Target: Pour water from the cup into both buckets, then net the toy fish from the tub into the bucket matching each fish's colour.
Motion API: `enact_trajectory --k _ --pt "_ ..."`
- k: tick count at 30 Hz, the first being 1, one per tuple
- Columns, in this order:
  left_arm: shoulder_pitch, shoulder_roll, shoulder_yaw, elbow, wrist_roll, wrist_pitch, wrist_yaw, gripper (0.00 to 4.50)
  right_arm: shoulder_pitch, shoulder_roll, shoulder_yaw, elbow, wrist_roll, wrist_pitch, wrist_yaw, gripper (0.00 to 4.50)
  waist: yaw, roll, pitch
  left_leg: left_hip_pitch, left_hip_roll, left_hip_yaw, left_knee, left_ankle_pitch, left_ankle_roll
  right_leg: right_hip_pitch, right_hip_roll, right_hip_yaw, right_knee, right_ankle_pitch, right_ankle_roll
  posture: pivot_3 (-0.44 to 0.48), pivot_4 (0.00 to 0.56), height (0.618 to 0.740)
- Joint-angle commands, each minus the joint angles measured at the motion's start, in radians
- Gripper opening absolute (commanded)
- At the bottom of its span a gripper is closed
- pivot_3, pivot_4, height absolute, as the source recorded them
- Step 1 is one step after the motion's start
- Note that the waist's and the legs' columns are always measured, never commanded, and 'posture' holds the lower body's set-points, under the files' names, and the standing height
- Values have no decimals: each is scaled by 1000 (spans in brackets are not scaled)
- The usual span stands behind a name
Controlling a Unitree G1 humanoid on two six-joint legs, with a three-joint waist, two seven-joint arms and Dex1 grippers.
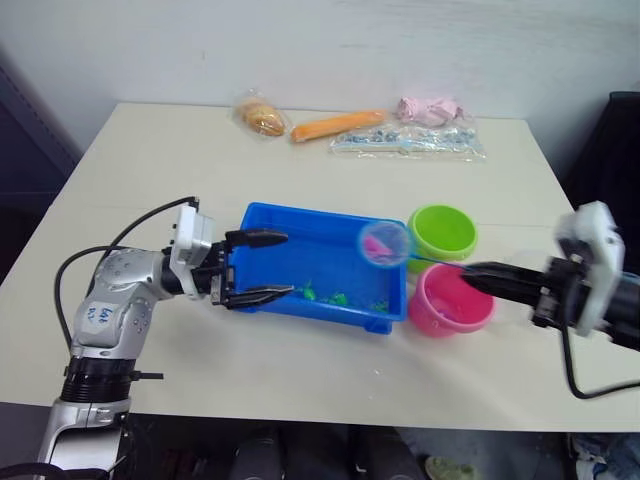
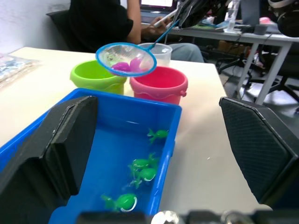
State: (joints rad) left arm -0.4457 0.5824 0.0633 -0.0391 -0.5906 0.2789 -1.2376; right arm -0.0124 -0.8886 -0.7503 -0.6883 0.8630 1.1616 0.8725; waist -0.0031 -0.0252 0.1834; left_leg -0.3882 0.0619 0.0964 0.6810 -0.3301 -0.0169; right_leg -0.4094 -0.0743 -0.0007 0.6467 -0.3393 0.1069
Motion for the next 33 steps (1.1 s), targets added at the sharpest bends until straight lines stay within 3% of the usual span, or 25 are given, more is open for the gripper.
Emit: enact_trajectory --k 1,7,16,21,26,33 --pt "-17 -25 -15 2 -11 -12 -19 4462 152 4 -176 -78 -7 -29 24 0 3 0 0 0 -1 0 0 0 0 0 1 1 0 0 0 0 150 740" --pt "-43 -60 -49 42 1 -23 -46 4462 366 83 -308 -112 -66 -140 -4 0 0 0 0 2 -7 1 0 1 1 2 2 5 0 1 3 0 150 740" --pt "-97 -97 -83 117 25 -48 -85 4462 593 227 -177 -157 -425 -607 -32 0 1 0 0 2 -9 0 0 2 2 2 1 6 0 2 4 0 150 740" --pt "-104 -107 -85 134 32 -54 -88 4462 655 279 -101 -46 -675 -1062 -17 0 1 0 0 3 -10 0 1 2 1 2 2 7 0 2 4 0 150 740" --pt "-99 -113 -81 132 36 -51 -82 4462 644 364 -58 16 -773 -1234 -111 0 1 0 0 3 -10 0 1 2 1 2 1 7 1 2 4 0 150 740" --pt "-89 -126 -78 118 38 -51 -62 4462 661 336 -17 132 -1048 -1613 -210 0 -1 0 0 4 -11 1 1 3 1 2 0 7 2 2 4 0 150 740"
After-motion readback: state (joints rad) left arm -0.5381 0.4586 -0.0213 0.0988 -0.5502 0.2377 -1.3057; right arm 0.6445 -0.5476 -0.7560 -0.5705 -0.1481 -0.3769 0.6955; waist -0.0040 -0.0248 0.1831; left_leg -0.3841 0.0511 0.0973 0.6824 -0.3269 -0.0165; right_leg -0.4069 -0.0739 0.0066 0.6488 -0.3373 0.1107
